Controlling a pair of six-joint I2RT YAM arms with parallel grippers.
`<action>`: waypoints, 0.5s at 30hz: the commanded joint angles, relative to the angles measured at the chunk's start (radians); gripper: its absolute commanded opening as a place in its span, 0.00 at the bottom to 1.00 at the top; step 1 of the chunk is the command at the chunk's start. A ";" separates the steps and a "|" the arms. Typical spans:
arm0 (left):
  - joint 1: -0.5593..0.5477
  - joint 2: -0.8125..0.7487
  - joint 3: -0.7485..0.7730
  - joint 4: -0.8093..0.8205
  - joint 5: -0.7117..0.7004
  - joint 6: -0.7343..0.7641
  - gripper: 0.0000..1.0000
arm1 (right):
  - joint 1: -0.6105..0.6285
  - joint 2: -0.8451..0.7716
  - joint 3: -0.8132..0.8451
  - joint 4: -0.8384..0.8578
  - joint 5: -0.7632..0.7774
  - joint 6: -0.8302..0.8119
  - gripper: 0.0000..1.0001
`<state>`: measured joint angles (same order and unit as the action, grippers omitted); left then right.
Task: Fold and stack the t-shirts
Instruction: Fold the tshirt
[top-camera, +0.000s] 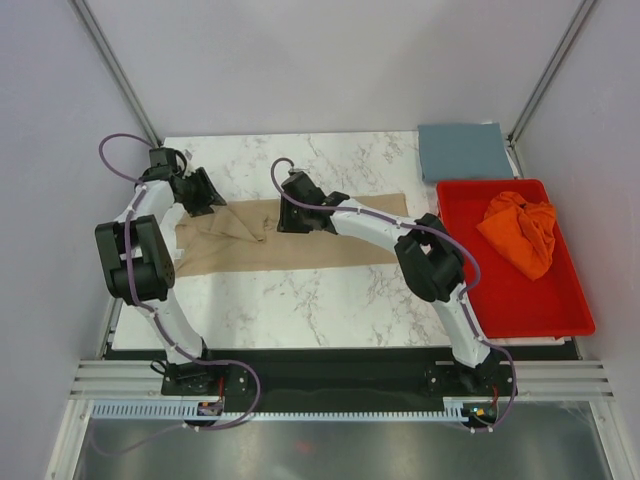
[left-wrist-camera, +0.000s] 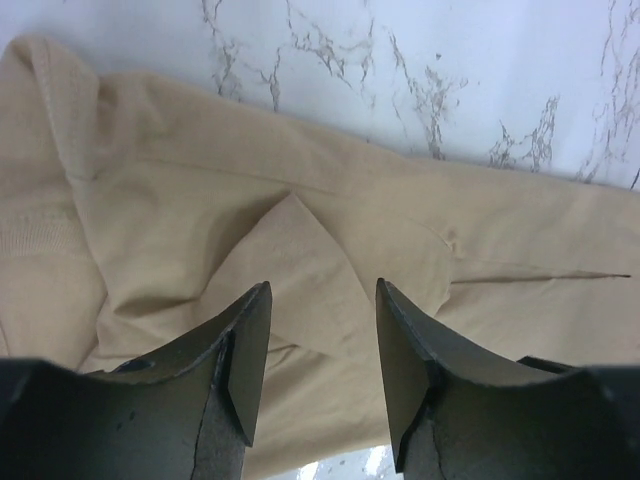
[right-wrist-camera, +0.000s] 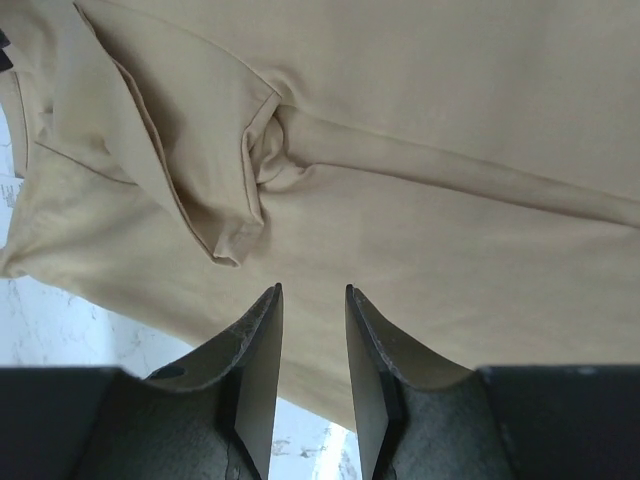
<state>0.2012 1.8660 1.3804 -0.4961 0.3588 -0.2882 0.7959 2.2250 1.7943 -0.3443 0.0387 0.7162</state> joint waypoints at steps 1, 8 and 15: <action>0.003 0.060 0.069 0.042 0.034 0.043 0.55 | -0.001 0.021 0.054 0.021 0.050 0.077 0.39; 0.009 0.193 0.149 0.044 0.127 0.077 0.54 | 0.005 -0.004 0.004 0.025 0.056 0.054 0.39; 0.009 0.116 0.071 0.048 0.152 0.076 0.43 | 0.005 -0.013 0.002 0.027 0.059 0.038 0.39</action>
<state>0.2077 2.0541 1.4773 -0.4679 0.4679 -0.2527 0.7994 2.2417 1.7931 -0.3370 0.0845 0.7616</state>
